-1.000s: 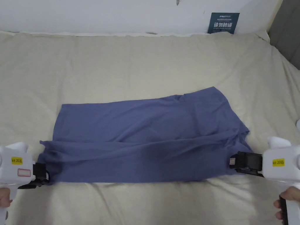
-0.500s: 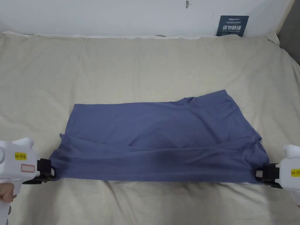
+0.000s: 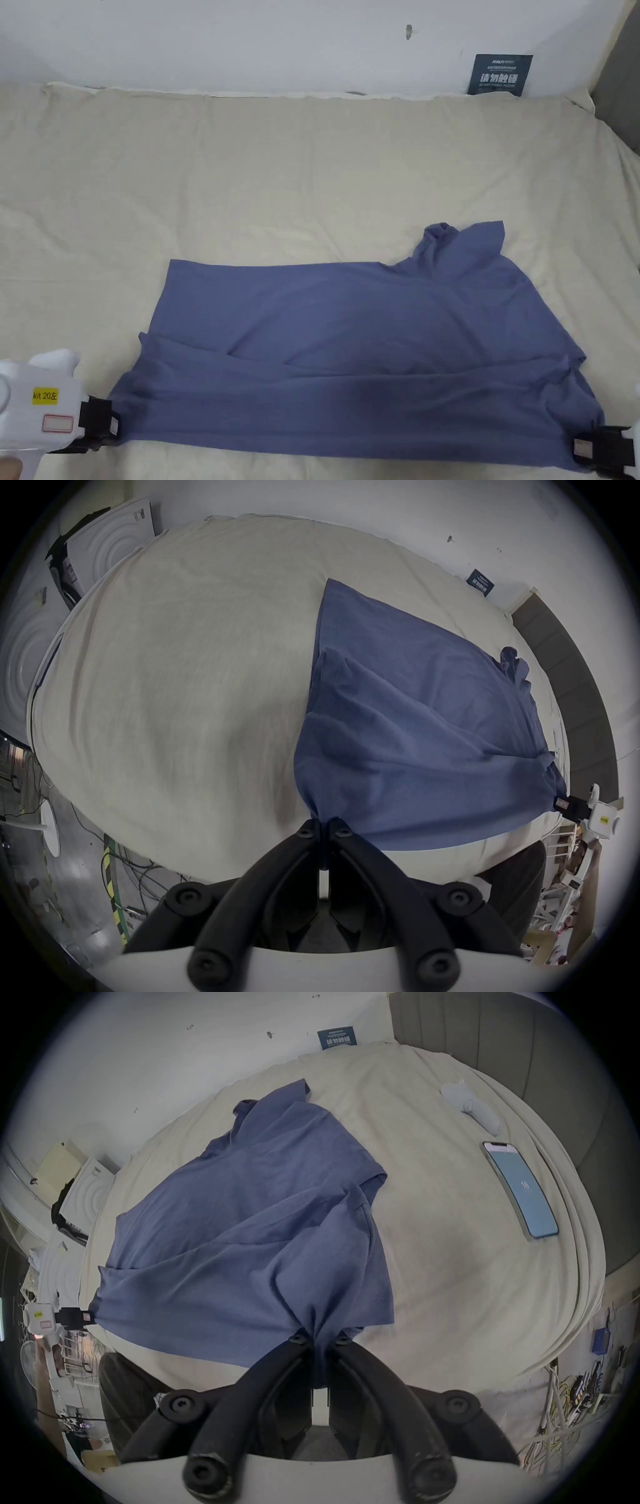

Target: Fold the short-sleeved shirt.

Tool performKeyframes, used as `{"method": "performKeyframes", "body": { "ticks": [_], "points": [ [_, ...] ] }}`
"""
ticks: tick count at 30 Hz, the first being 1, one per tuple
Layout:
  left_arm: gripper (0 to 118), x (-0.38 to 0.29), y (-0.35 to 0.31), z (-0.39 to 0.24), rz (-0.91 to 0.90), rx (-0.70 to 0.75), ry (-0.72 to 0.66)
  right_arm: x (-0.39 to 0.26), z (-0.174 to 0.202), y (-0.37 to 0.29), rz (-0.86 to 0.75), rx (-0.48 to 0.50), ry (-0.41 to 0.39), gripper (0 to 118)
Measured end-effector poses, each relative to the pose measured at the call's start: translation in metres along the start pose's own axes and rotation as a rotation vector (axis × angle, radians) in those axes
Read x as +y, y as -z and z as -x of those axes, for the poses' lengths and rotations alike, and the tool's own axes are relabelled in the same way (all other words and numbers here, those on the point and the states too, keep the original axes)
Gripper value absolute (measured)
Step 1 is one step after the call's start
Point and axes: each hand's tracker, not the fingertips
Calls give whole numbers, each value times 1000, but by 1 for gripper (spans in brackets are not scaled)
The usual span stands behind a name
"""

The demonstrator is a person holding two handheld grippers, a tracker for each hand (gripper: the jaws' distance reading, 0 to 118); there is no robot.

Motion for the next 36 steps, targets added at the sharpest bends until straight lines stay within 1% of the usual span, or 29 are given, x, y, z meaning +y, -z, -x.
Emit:
{"method": "performKeyframes", "body": {
  "ticks": [5,6,7,8,9,10,11,12,13,14,15,16,17,18,20,21,23,24,25,26,27,28,29,30,31,33,34,35,36],
  "points": [
    [1,-10,-3,1,3,0,-6,-16,3,-1,13,-7,13,5],
    [1,-11,-4,2,-1,-1,-7,-17,3,0,12,-12,7,8],
    [3,-10,-3,3,-8,-12,-15,-18,5,0,6,-18,9,20],
    [20,-9,-2,5,-14,-19,-23,-17,4,2,12,-22,23,47],
    [78,-8,-3,4,-20,-26,-23,-16,2,0,45,-93,39,94],
    [117,-7,-5,4,-28,-8,12,-17,0,-1,53,-118,50,112],
    [115,-8,-7,7,-14,22,18,-18,-3,-3,22,-88,35,113],
    [110,-6,-17,12,-3,38,19,-17,-5,-12,-13,-102,32,113],
    [111,3,-30,20,-43,21,14,-13,-7,-20,-26,-120,48,113],
    [111,2,-33,20,-46,31,8,-9,-9,-26,-43,-117,62,112],
    [105,8,-40,23,-53,33,-4,-4,-4,-33,-49,-100,64,100],
    [84,16,-48,26,-64,21,-26,2,0,-38,-58,-76,55,67],
    [43,27,-58,27,-111,-24,-53,9,7,-43,-125,-83,44,13],
    [0,31,-52,3,-163,-54,-46,17,12,-45,-167,-83,23,0],
    [0,52,-50,-10,-210,-7,3,34,21,-42,-199,-117,-22,0],
    [0,62,-46,-16,-264,27,-1,42,26,-41,-201,-121,-43,0],
    [0,89,-26,-23,-238,1,11,62,41,-36,-207,-87,-64,0],
    [0,99,-18,-27,-246,-50,-6,73,48,-33,-215,-86,-69,0],
    [2,114,-8,-32,-256,-53,4,84,53,-28,-212,-95,-78,0],
    [31,138,-9,-39,-269,-33,19,93,57,-23,-210,-94,-86,0],
    [99,160,4,-43,-246,7,58,100,58,-19,-211,-87,-94,0],
    [118,183,24,-47,-196,27,93,110,60,-12,-210,-81,-98,0],
    [112,186,32,-52,-115,108,90,117,61,-6,-204,-89,-102,0],
    [111,185,48,-57,-108,82,116,127,62,2,-192,-103,-107,0],
    [111,187,65,-56,-99,109,99,133,65,8,-187,-114,-119,0],
    [111,189,92,-57,-86,152,103,145,64,21,-172,-134,-119,0],
    [111,242,102,-43,-85,159,108,152,61,28,-155,-133,-120,0],
    [109,250,114,-40,-79,168,106,158,57,35,-149,-139,-110,0],
    [103,255,122,-39,-58,180,100,163,55,40,-144,-145,-105,0]
  ]
}}
